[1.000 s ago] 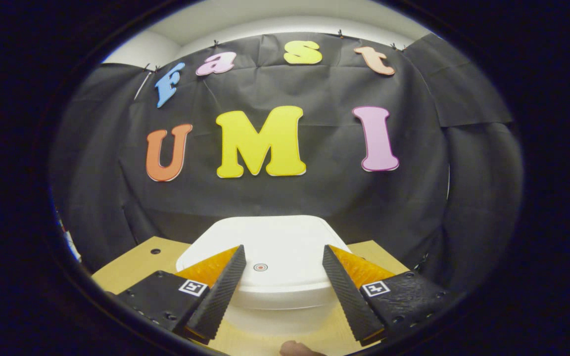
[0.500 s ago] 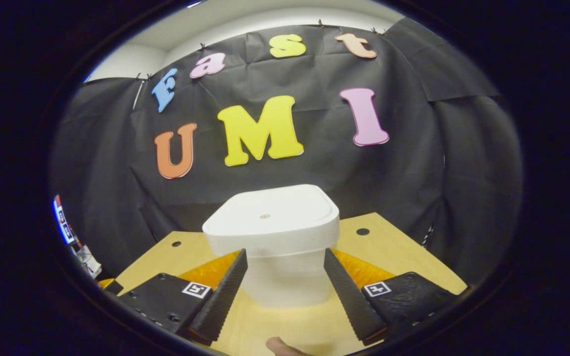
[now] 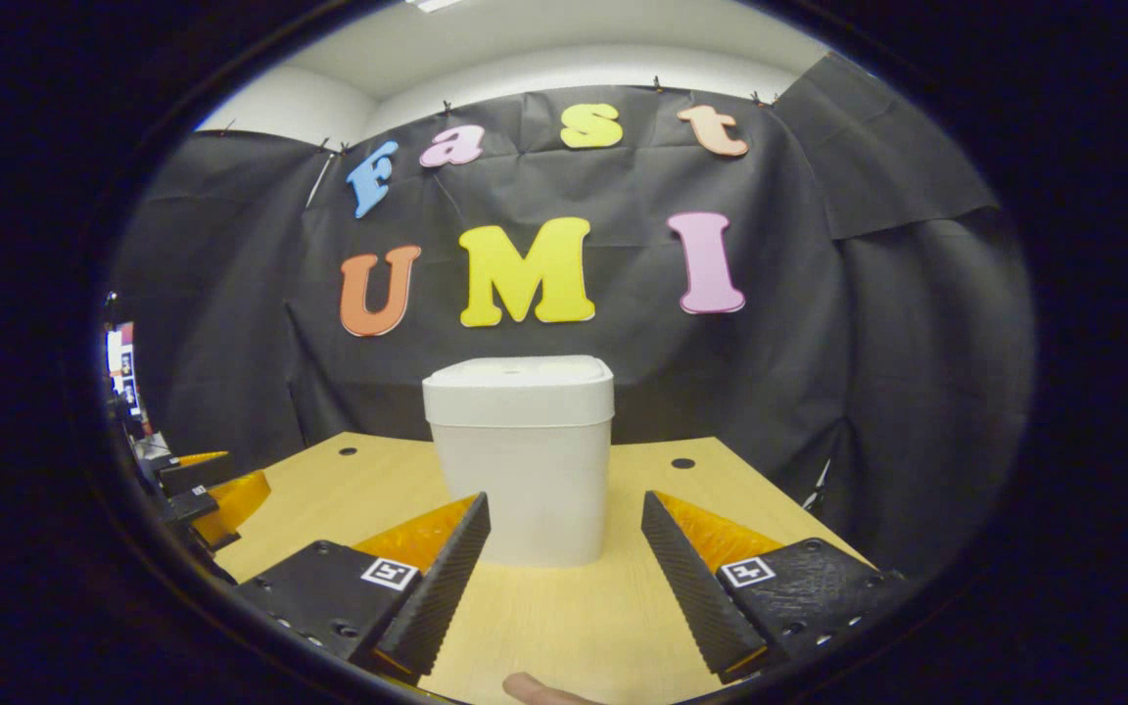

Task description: Press the lid of the desktop garbage bin to open it, pick up the crumpled paper on the desktop and throw it into the bin, then pick up the pop can on the desktop and drop it into the bin, and finally close the garbage bin lid.

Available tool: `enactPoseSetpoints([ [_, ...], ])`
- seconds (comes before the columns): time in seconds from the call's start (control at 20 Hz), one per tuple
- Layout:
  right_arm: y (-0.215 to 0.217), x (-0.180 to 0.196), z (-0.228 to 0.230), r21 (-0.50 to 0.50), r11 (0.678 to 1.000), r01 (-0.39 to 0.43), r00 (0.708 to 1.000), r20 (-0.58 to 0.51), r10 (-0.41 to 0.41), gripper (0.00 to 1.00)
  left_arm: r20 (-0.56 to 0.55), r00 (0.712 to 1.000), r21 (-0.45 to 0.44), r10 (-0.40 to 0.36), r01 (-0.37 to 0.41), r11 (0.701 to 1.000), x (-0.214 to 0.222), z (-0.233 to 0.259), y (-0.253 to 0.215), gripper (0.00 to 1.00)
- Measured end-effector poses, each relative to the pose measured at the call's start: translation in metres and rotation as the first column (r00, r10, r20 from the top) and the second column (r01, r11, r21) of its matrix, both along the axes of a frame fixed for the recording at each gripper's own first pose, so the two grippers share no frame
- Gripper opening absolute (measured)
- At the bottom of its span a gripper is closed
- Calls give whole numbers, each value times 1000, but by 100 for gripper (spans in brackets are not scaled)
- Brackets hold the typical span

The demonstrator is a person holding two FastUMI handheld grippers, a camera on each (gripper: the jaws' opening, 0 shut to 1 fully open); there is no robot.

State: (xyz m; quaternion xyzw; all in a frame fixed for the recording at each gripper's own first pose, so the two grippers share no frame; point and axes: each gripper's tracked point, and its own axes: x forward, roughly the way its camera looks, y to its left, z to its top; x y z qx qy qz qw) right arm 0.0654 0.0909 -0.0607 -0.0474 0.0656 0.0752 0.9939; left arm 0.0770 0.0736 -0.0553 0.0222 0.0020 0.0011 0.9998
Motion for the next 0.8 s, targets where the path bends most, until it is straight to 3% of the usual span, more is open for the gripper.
enactPoseSetpoints([
  [0.1,-5,-18,2,34,999,-28,999,19,27,93,6,1000,5,-7,6,1000,-2,1,-4,98],
  [0.35,-40,-46,-6,-49,999,-4,998,63,8,96,22,1000,-28,13,-12,1000,-5,4,-13,98],
  [0.4,-48,-49,-6,-75,997,8,997,79,-2,92,14,1000,-37,10,-9,999,-4,-1,-19,98],
  [0.45,-54,-52,-5,-83,996,19,996,94,-11,96,8,1000,-36,1,-1,999,-4,-3,-25,98],
  [0.8,-71,-66,-15,-22,999,24,996,87,-22,96,32,999,19,-25,25,1000,-11,1,-46,98],
])
